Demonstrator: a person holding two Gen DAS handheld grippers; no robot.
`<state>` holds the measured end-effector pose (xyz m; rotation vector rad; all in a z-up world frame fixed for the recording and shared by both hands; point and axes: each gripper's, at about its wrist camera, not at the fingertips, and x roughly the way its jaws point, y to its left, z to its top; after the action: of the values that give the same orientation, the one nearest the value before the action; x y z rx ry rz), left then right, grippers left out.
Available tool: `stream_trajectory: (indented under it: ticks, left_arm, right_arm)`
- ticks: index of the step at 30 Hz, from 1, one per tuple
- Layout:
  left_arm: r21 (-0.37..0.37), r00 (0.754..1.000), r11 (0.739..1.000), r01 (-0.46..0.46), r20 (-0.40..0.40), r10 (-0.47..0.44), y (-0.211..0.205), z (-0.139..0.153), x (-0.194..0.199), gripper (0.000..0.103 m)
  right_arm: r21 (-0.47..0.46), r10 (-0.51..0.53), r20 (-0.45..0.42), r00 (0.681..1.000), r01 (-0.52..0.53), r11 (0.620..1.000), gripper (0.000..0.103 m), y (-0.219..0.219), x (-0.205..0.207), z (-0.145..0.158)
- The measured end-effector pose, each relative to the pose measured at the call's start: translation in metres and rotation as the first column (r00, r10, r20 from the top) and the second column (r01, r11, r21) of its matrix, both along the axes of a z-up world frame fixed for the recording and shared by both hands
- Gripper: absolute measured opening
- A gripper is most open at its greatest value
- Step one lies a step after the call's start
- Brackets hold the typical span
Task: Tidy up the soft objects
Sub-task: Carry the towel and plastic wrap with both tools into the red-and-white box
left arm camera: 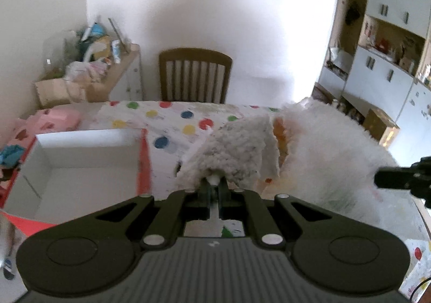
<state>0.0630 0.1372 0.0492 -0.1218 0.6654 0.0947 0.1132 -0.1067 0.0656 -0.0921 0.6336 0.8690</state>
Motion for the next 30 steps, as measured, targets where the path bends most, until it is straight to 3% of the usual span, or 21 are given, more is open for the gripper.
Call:
stream_trajectory:
  ticks: [10,16,23,30]
  left_arm:
    - [0.007,0.994,0.995,-0.098,0.056,0.097,0.077,0.027,-0.013,0.005]
    - [0.076,0.984,0.985,-0.152,0.107,0.144,0.115,0.037,-0.009,0.005]
    - [0.124,0.979,0.976,-0.181,0.114,0.167,0.151,0.026,0.004,0.005]
    - [0.180,0.982,0.966,-0.186,0.073,0.175,0.180,0.002,0.021,0.005]
  right_arm:
    - [0.035,0.098,-0.019,0.995,-0.097,0.995,0.002,0.088,-0.004,0.012]
    - [0.034,0.133,-0.020,0.991,-0.133,0.991,0.002,0.139,-0.002,0.015]
    - [0.006,0.142,-0.062,0.988,-0.142,0.990,0.002,0.193,0.014,-0.001]
    - [-0.022,0.130,-0.141,0.981,-0.134,0.991,0.002,0.244,0.037,-0.025]
